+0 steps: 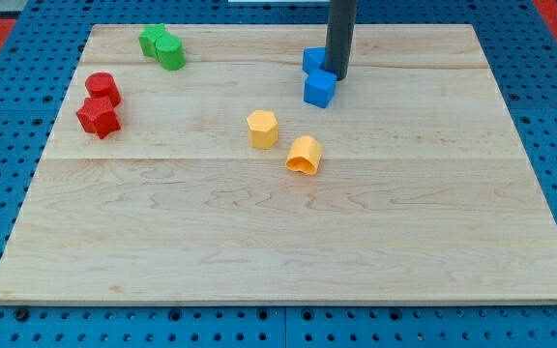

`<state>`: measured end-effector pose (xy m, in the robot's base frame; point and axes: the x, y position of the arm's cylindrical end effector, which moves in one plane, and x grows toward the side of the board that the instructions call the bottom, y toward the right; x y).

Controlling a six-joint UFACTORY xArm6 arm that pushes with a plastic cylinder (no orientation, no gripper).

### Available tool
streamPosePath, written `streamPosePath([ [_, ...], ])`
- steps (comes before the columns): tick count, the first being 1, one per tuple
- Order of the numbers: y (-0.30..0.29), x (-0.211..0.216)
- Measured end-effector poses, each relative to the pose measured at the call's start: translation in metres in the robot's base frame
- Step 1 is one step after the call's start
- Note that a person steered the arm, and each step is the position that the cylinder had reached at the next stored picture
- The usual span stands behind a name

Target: Move the yellow heart towards right center of the board

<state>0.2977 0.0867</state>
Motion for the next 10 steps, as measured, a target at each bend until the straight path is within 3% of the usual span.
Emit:
streamPosePath([
  [1,0.068,-0.022],
  [2,0.078,0.012],
  [4,-0.018,0.153],
  [5,-0.102,0.182],
  [6,-0.151,0.166],
  [8,-0.007,0.12],
  [10,0.045,0.084],
])
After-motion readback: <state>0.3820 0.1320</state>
